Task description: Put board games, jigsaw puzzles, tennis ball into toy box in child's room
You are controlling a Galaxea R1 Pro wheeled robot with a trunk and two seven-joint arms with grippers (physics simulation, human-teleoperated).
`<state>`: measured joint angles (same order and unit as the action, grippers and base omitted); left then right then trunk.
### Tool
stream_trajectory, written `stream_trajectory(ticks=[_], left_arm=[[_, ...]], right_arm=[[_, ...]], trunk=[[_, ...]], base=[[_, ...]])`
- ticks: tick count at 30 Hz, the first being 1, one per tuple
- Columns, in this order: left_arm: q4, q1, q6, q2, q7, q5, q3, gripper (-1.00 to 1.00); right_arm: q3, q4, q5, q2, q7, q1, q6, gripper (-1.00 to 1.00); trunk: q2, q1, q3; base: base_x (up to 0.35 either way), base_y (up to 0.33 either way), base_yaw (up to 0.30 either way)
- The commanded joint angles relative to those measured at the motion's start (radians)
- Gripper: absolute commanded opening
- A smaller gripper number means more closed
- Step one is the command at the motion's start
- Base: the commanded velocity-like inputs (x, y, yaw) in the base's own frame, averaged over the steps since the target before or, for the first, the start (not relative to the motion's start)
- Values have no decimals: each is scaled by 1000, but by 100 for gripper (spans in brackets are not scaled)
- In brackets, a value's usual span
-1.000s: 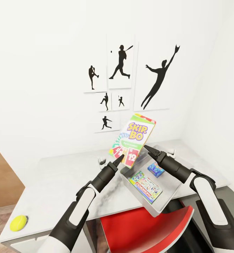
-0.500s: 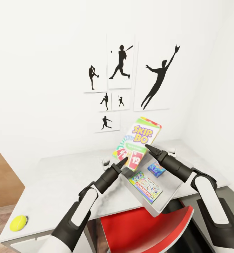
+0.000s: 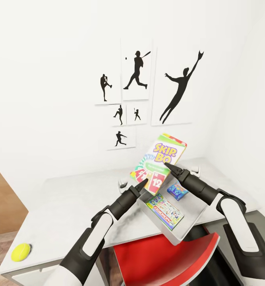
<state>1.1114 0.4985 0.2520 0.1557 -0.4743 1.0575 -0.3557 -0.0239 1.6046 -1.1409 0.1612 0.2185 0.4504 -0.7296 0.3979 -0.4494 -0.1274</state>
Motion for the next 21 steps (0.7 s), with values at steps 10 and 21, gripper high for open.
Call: stream_trajectory(ticks=[10,21], left_arm=[[1,2,9,1,0,10,-2,-100],[1,4,11,1,0,10,-2,-100]], right_arm=[[0,0,45,-6,4,2,-5,-100],[0,1,51,2,5,1,-6,-100]], trunk=[[2,-1,-2],[2,-1,-2]], base=[[0,0,0],[0,0,0]])
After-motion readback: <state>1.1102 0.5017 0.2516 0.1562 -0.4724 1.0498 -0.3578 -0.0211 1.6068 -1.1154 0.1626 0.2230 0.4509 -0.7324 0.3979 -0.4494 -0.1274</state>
